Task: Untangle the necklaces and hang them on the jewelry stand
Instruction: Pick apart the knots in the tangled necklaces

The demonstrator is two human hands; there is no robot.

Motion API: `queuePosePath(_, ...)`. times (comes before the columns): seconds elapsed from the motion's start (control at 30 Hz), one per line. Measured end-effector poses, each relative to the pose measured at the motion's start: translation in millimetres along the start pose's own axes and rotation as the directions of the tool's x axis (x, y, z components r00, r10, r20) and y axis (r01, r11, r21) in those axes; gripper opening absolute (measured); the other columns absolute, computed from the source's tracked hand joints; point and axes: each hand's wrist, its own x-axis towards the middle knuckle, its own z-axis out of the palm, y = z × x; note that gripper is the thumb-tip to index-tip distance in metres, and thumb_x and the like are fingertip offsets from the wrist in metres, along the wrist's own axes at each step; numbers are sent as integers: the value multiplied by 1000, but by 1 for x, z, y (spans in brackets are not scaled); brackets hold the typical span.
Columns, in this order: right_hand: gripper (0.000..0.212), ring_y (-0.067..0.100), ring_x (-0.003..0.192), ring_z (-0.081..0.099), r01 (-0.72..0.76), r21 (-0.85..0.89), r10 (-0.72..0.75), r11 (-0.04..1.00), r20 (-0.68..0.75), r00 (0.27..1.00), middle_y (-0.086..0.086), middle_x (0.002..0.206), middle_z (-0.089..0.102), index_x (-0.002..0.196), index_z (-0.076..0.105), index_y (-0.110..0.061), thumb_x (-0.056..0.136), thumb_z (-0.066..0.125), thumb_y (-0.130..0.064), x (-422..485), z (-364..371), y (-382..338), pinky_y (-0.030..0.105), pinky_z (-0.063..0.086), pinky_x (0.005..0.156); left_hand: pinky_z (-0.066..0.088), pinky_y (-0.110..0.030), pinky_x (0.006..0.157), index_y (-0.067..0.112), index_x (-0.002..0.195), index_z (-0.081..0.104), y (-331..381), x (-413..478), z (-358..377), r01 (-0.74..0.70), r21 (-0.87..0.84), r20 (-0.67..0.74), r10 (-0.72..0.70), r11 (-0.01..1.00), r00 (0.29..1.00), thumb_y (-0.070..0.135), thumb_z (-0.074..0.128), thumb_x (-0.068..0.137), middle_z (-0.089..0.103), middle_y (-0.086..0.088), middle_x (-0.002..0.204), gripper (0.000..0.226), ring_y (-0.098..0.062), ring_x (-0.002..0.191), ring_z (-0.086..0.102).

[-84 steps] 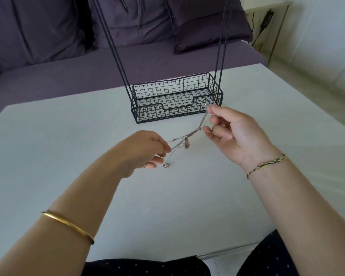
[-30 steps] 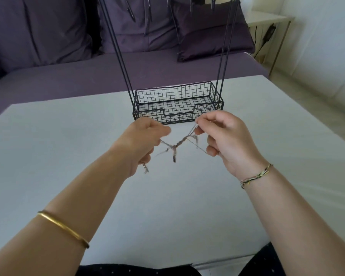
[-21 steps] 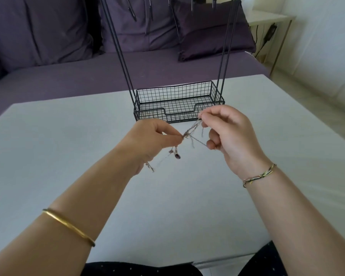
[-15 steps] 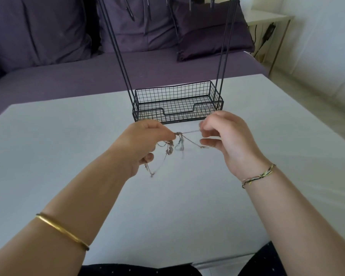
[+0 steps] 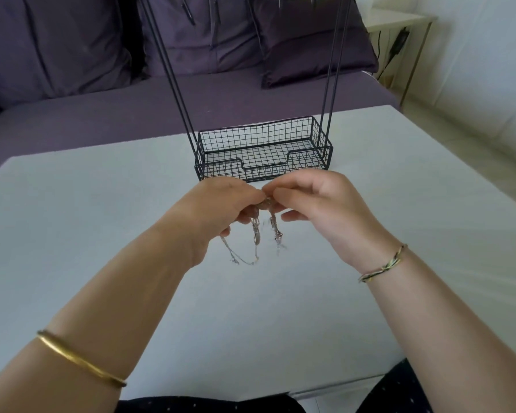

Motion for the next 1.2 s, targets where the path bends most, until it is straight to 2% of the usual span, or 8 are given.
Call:
queuePosePath(0.07, 20, 18, 79, 67, 37, -26, -37, 999, 10, 999, 6, 83, 73, 81, 72, -21, 85, 62, -4, 0, -1, 0, 36, 54, 74, 35, -29, 63, 13, 77, 68, 0, 0, 0, -6, 21, -12, 6, 1000, 1000, 20, 58, 87, 62, 2, 70, 16, -13, 73, 53)
queuePosePath(0.2, 17, 1, 67, 63, 111, -71, -110, 991, 27, 994, -8, 71, 70, 78, 73, -18, 81, 66, -2, 0, -1, -2, 14, 48, 65, 35, -28, 64, 10, 78, 70, 0, -1, 1, -6, 49, -38, 8, 999, 999, 21, 60, 85, 63, 4, 66, 17, -11, 68, 53)
queuePosePath(0.27, 13, 1, 67, 64, 150, -120, -148, 981, 26, 989, -8, 74, 71, 78, 73, -15, 79, 69, -3, -1, 0, -3, 12, 48, 65, 35, -27, 62, 8, 79, 70, 0, -1, 1, -10, 51, -43, 12, 999, 999, 21, 59, 85, 63, 2, 66, 18, -10, 66, 53)
queuePosePath(0.6, 8, 8, 77, 55, 265, -468, -268, 843, 61, 961, -7, 79, 60, 79, 63, -16, 86, 62, -13, 2, 3, 2, 21, 45, 67, 37, -23, 56, 13, 73, 58, 0, -2, 5, -62, 94, -30, 66, 994, 997, 16, 51, 92, 66, 0, 72, 20, -7, 65, 66)
queuePosePath(0.77, 10, 12, 81, 51, 271, -551, -296, 790, 44, 954, -5, 85, 53, 83, 55, -16, 92, 54, -14, 4, 1, 7, 26, 42, 68, 37, -23, 56, 15, 82, 60, 0, -3, 5, -149, 191, -15, 155, 970, 988, 20, 52, 95, 57, 2, 64, 16, -9, 53, 49)
queuePosePath(0.87, 10, 10, 79, 49, 265, -561, -294, 784, 40, 955, -8, 86, 48, 84, 52, -16, 93, 52, -13, 4, 1, 10, 23, 39, 66, 38, -29, 59, 17, 89, 64, 2, -3, 3, -167, 174, 27, 165, 970, 986, 22, 53, 94, 52, 2, 62, 13, -11, 54, 44)
queuePosePath(1.07, 8, 13, 82, 53, 276, -509, -293, 815, 49, 955, -2, 85, 55, 84, 57, -12, 90, 54, -8, 2, -1, 5, 21, 42, 67, 35, -26, 58, 11, 87, 68, 4, -3, -1, -116, 97, 64, 110, 989, 992, 23, 50, 95, 45, 6, 56, 23, -11, 54, 39)
queuePosePath(1.2, 13, 15, 80, 56, 247, -405, -251, 880, 45, 967, -1, 82, 59, 79, 55, -16, 89, 55, -8, 2, 2, 4, 28, 46, 69, 39, -31, 64, 18, 89, 64, 2, -4, -2, -153, 152, 73, 143, 976, 987, 33, 70, 79, 51, 3, 64, 19, -14, 64, 47)
